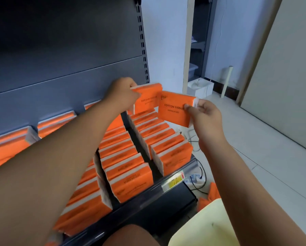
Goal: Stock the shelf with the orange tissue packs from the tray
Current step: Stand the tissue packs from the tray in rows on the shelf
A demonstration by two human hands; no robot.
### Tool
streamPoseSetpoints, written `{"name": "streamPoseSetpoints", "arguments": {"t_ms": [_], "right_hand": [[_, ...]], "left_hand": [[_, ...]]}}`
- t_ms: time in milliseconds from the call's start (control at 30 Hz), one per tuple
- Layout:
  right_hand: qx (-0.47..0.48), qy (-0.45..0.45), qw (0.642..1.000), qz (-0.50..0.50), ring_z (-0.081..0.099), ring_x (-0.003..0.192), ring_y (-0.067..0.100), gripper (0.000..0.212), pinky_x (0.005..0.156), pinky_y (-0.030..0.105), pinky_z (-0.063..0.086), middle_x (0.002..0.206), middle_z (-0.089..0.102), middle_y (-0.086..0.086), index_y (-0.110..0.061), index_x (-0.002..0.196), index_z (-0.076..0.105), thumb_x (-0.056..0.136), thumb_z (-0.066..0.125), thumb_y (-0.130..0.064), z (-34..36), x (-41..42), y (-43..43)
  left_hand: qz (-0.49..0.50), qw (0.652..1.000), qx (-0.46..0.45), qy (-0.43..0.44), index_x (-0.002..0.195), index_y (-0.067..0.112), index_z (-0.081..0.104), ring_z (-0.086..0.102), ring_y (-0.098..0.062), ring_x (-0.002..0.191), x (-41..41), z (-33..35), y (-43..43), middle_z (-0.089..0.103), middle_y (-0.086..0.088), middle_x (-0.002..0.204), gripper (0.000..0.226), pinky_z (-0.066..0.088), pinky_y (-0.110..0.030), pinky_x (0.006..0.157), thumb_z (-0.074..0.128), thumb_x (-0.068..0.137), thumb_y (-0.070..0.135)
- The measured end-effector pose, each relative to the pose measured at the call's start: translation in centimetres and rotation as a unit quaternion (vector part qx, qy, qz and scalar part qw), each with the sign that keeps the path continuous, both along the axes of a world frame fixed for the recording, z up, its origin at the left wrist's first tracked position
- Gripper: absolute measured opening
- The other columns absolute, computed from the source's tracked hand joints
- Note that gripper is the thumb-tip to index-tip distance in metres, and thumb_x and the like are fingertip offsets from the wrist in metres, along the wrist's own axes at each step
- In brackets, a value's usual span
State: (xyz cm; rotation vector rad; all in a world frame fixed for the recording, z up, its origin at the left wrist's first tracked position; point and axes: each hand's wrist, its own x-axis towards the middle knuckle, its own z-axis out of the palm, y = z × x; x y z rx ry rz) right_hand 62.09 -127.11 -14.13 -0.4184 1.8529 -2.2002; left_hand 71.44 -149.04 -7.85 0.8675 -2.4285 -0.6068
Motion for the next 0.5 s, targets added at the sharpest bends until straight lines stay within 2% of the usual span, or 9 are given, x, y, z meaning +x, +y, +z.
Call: {"name": "streamPoseSetpoints", "arguments": {"t_ms": [133,267,367,433,500], "right_hand": [[0.001,-0.01,1.0,0.012,0.074,0.072,0.004,0.024,0.052,0.016,0.054,0.1,0.074,0.0,-0.015,0.116,0.064,0.095,0.071,-0.024,-0.4,-0.7,-1.3],[0.018,-0.008,1.0,0.02,0.075,0.076,0.005,0.026,0.052,0.015,0.053,0.104,0.074,-0.001,-0.017,0.118,0.064,0.095,0.071,-0.028,-0.9,-1.2,-2.1],[0.039,0.002,0.999,0.025,0.075,0.076,0.004,0.026,0.053,0.014,0.053,0.103,0.075,-0.002,-0.018,0.118,0.063,0.096,0.07,-0.03,-1.0,-1.7,-2.5],[0.043,0.006,0.999,0.03,0.075,0.076,0.004,0.025,0.055,0.015,0.054,0.102,0.075,-0.003,-0.017,0.117,0.063,0.096,0.069,-0.029,-1.0,-2.0,-2.8],[0.051,0.014,0.998,0.034,0.075,0.079,0.007,0.025,0.059,0.018,0.055,0.102,0.075,-0.002,-0.017,0.117,0.064,0.095,0.07,-0.028,-0.9,-2.3,-3.1]], "left_hand": [[0.011,0.998,-0.047,-0.039,0.108,0.014,0.073,0.068,-0.028,0.096,-1.9,-0.4,-1.4,0.073,-0.009,0.104,0.024,0.056,-0.037,0.086,0.076,0.084,0.015],[0.024,0.995,-0.068,-0.074,0.111,0.011,0.071,0.065,-0.032,0.1,-2.5,-2.0,-2.5,0.069,-0.011,0.107,0.027,0.044,-0.032,0.075,0.076,0.086,0.017],[0.027,0.99,-0.097,-0.094,0.109,0.008,0.069,0.062,-0.033,0.097,-2.4,-3.1,-3.3,0.067,-0.013,0.107,0.022,0.039,-0.033,0.072,0.072,0.088,0.015],[0.031,0.981,-0.152,-0.117,0.105,0.006,0.07,0.06,-0.037,0.101,-2.4,-3.2,-3.6,0.065,-0.016,0.107,0.02,0.042,-0.036,0.074,0.071,0.087,0.016],[0.036,0.967,-0.204,-0.147,0.104,0.005,0.072,0.055,-0.04,0.107,-2.4,-3.0,-3.7,0.063,-0.018,0.11,0.023,0.044,-0.04,0.083,0.072,0.088,0.021]]}}
